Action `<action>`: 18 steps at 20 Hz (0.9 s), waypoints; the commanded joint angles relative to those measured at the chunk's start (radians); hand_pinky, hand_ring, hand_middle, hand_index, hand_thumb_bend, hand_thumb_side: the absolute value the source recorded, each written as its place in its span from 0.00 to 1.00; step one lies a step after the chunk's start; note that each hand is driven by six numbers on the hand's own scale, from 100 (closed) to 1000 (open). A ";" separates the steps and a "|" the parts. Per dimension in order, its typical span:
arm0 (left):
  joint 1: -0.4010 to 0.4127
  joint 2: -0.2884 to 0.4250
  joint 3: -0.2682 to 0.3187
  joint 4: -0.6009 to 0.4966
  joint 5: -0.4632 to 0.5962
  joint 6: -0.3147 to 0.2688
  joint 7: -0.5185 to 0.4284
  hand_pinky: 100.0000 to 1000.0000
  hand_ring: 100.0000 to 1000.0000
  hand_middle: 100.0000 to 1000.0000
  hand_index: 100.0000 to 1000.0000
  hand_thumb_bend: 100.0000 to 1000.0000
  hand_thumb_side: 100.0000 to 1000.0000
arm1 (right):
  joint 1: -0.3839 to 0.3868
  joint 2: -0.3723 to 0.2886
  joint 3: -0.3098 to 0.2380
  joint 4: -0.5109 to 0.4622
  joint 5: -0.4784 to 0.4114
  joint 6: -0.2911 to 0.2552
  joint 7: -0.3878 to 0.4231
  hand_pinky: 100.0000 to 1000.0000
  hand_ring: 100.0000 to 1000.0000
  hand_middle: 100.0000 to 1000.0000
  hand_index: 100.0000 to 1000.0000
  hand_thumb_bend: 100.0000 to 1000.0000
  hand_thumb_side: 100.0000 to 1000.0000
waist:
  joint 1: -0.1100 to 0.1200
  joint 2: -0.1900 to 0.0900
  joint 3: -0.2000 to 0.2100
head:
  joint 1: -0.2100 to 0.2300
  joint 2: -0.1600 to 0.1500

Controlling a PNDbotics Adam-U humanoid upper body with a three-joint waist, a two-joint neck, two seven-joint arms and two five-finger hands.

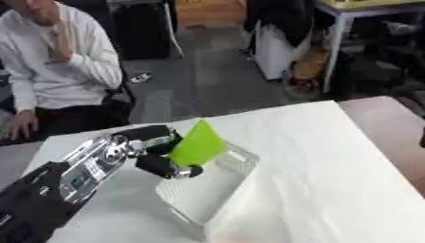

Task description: Pick up objects on the table and place them in the box.

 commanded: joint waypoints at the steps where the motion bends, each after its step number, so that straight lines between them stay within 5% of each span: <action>1: -0.013 0.032 -0.016 -0.035 0.006 -0.003 -0.024 0.00 0.00 0.00 0.20 0.00 0.73 | -0.015 -0.019 -0.008 -0.010 -0.004 -0.001 0.003 0.06 0.33 0.40 0.47 0.00 0.65 | -0.002 -0.015 -0.001 | -0.006 -0.003; 14: -0.025 0.032 -0.045 -0.030 -0.072 -0.027 -0.081 0.00 0.00 0.00 0.24 0.00 0.76 | -0.017 -0.018 -0.006 -0.010 -0.005 0.001 0.008 0.06 0.33 0.40 0.47 0.00 0.66 | -0.001 -0.016 -0.002 | -0.001 -0.005; 15: -0.026 0.031 -0.044 -0.026 -0.083 -0.025 -0.096 0.00 0.06 0.14 0.38 0.05 0.88 | -0.017 -0.018 -0.005 -0.010 -0.005 0.001 0.009 0.06 0.33 0.40 0.47 0.00 0.66 | -0.001 -0.016 -0.002 | -0.001 -0.005; 16: -0.026 0.032 -0.044 -0.024 -0.092 -0.025 -0.110 0.11 0.41 0.47 0.62 0.13 1.00 | -0.017 -0.019 -0.005 -0.010 -0.005 0.001 0.009 0.06 0.33 0.40 0.47 0.00 0.66 | -0.001 -0.017 -0.002 | 0.000 -0.005; 17: -0.025 0.033 -0.047 -0.022 -0.104 -0.028 -0.130 0.50 0.74 0.79 0.86 0.33 1.00 | -0.017 -0.019 -0.005 -0.010 -0.005 0.001 0.009 0.06 0.33 0.40 0.47 0.00 0.66 | -0.001 -0.017 -0.002 | 0.000 -0.005; 18: -0.025 0.034 -0.050 -0.020 -0.126 -0.035 -0.160 0.73 0.94 0.95 0.98 0.59 1.00 | -0.017 -0.018 -0.005 -0.010 -0.005 0.001 0.010 0.06 0.33 0.40 0.47 0.00 0.66 | -0.001 -0.017 -0.002 | 0.001 -0.006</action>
